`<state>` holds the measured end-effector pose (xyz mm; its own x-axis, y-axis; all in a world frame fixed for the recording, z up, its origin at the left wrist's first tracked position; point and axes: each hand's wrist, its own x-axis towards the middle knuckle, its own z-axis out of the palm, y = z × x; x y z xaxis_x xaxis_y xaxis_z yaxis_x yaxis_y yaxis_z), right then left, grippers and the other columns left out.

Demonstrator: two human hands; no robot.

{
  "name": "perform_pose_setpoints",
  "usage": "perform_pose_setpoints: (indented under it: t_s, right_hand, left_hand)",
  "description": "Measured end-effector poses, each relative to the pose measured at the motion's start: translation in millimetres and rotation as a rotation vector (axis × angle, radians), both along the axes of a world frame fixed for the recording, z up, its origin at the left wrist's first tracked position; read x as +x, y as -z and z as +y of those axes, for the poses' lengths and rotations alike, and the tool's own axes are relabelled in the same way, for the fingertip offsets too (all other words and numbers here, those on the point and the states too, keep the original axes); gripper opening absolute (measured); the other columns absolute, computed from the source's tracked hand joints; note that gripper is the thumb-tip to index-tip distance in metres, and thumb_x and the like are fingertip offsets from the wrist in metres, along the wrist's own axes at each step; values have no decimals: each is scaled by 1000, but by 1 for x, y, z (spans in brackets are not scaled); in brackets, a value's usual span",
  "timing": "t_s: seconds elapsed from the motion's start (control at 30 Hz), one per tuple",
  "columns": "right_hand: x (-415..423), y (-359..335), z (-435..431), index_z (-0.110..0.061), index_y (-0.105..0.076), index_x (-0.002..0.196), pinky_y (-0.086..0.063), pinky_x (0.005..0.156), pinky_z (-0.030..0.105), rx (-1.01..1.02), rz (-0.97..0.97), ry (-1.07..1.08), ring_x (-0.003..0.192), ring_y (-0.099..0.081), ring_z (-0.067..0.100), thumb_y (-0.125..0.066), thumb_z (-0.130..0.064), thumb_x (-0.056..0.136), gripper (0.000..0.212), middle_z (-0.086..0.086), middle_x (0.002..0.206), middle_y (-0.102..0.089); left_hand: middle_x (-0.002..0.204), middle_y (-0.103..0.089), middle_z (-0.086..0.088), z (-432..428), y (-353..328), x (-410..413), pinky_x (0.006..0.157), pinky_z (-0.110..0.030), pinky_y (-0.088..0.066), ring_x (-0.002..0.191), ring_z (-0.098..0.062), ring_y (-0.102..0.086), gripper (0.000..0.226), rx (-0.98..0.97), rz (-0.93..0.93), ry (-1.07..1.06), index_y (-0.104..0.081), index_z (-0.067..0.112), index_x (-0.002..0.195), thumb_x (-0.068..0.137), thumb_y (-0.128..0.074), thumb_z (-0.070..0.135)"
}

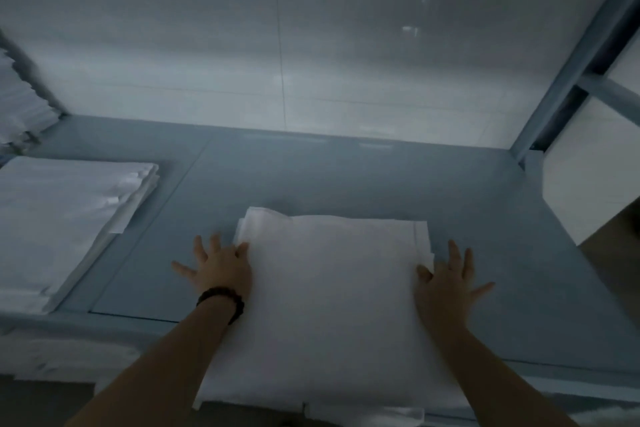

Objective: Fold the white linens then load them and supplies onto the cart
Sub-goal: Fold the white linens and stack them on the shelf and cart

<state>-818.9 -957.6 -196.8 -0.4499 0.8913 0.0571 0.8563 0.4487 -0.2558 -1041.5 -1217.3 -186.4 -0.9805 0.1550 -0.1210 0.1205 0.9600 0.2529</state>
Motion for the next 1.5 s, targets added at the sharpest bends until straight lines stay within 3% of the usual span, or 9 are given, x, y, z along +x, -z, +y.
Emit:
perform_pose_setpoints:
  t_s: [0.2,0.3,0.4,0.5,0.6,0.87,1.13,1.3,1.5]
  right_hand:
    - [-10,-21,-21,-9,-54,133,-5,104,74,267,195,-167,143,-23,38,-62,-24,87,49,12,154,-32]
    - [-33,-30,-54,-15,-62,126,-15,100,76,392,203,-424,136,-36,40,-47,-34,87,46,10,145,-47]
    - [-54,-24,-85,-21,-66,121,-19,100,76,308,171,-640,137,-36,37,-57,-27,86,37,3,142,-51]
    - [-65,-7,-93,-26,-41,145,5,108,67,72,-20,-703,147,-11,25,-37,-30,98,47,-5,156,-29]
    - [-71,7,-88,-31,-13,153,13,110,61,48,-145,-727,148,1,15,-24,-35,101,53,-11,160,-11]
    - [-74,3,-37,-47,-9,149,16,105,65,13,-203,-500,148,5,21,-13,-70,90,63,-13,161,-2]
    - [-94,-1,-26,-48,-3,148,11,106,69,-47,-223,-425,147,11,27,-10,-73,88,65,-17,160,5]
    - [-113,-21,-11,-44,-2,150,9,108,69,-248,-298,-439,146,16,26,-17,-66,94,62,-14,160,13]
    - [-81,-32,-79,-42,-5,151,19,105,68,-130,-136,-458,145,22,23,-19,-50,100,53,-11,160,11]
  left_hand:
    - [162,6,3,14,-19,21,104,-70,13,146,-29,16,52,-56,260,240,-30,29,146,98,-24,49]
    - [161,9,4,37,-17,51,105,-66,17,146,-27,19,56,-152,225,528,-15,35,151,98,-19,52]
    - [161,10,4,58,-4,76,110,-60,15,146,-24,19,56,-125,115,687,-4,34,152,99,-16,46]
    - [160,15,9,63,11,81,109,-63,13,145,-28,20,56,-177,46,641,8,34,151,99,-8,48]
    - [158,16,15,66,16,80,97,-72,17,145,-33,18,57,-217,36,551,13,40,148,97,-5,53]
    - [159,21,-3,63,14,29,97,-80,5,141,-41,23,73,-207,-19,344,13,47,147,84,-10,77]
    - [158,21,-1,75,7,-7,99,-76,-12,138,-47,21,80,-207,-76,308,11,48,146,78,-10,83]
    - [159,22,1,78,-23,-32,105,-73,-7,143,-38,20,67,-175,-199,384,6,48,148,90,-19,72]
    - [159,21,1,40,-41,35,105,-70,12,145,-31,20,55,-161,-121,522,2,48,149,96,-13,57]
